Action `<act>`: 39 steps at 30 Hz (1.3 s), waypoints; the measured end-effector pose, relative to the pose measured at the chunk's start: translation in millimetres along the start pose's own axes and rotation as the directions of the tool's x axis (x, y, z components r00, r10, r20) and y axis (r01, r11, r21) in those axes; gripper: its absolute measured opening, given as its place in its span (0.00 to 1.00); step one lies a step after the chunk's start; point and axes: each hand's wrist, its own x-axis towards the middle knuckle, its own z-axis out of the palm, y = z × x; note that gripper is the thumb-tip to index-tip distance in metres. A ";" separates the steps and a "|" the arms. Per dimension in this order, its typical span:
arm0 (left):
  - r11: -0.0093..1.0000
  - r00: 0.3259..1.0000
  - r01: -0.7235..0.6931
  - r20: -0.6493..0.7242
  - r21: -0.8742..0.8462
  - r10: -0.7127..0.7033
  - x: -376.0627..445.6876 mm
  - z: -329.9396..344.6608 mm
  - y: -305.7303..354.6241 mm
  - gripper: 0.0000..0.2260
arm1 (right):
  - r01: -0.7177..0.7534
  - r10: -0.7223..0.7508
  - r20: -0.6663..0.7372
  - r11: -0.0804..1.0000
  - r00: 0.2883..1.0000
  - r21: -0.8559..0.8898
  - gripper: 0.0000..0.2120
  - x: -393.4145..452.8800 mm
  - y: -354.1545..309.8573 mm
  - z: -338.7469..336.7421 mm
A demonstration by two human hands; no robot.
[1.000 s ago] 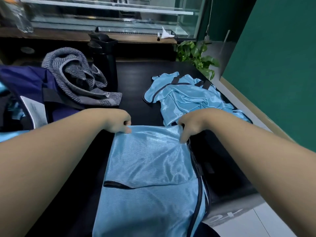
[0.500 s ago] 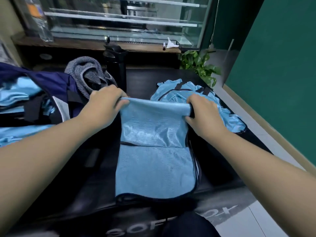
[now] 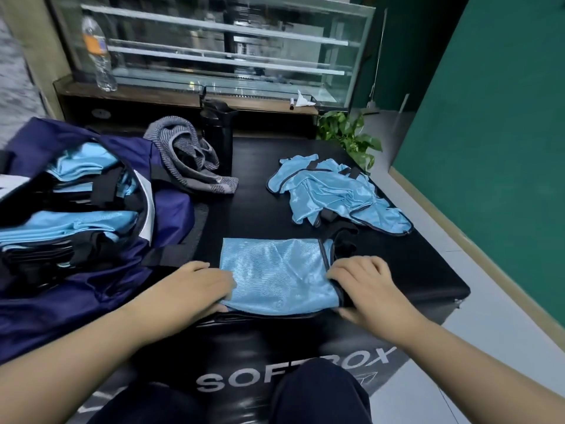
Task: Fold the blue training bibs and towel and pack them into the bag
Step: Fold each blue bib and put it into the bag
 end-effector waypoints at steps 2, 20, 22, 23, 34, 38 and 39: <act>0.999 0.999 0.018 0.030 0.049 -0.019 -3.5 6.0 0.5 0.10 | 0.031 -0.029 0.035 0.998 0.999 -0.050 0.26 -8.5 -2.1 5.1; 0.805 0.793 0.594 0.180 -0.011 -0.582 103.4 17.7 -11.2 0.16 | 0.223 -0.228 0.032 0.969 0.973 0.110 0.14 15.5 -32.5 26.2; 0.822 0.811 0.568 0.139 0.041 -0.568 102.3 20.1 -14.4 0.13 | 0.240 -0.244 0.011 0.962 0.970 0.128 0.14 15.9 -27.6 28.1; 0.815 0.806 0.577 0.126 0.050 -0.578 102.0 19.3 -13.9 0.11 | 0.254 -0.255 -0.011 0.959 0.967 0.124 0.14 17.2 -24.8 28.9; 0.743 0.735 0.667 0.212 -0.058 -0.644 51.5 -6.6 33.0 0.09 | -0.118 0.113 -0.041 0.980 0.993 -0.161 0.25 42.8 -1.7 43.3; 0.760 0.808 0.588 0.243 -0.277 -0.537 22.7 -8.1 38.3 0.10 | 0.070 -0.067 -0.031 0.988 0.997 0.137 0.23 19.8 -13.3 32.9; 0.776 0.835 0.550 0.219 -0.308 -0.505 16.4 -7.2 35.2 0.15 | 0.109 -0.107 -0.021 0.976 0.994 0.190 0.23 11.7 -15.2 32.0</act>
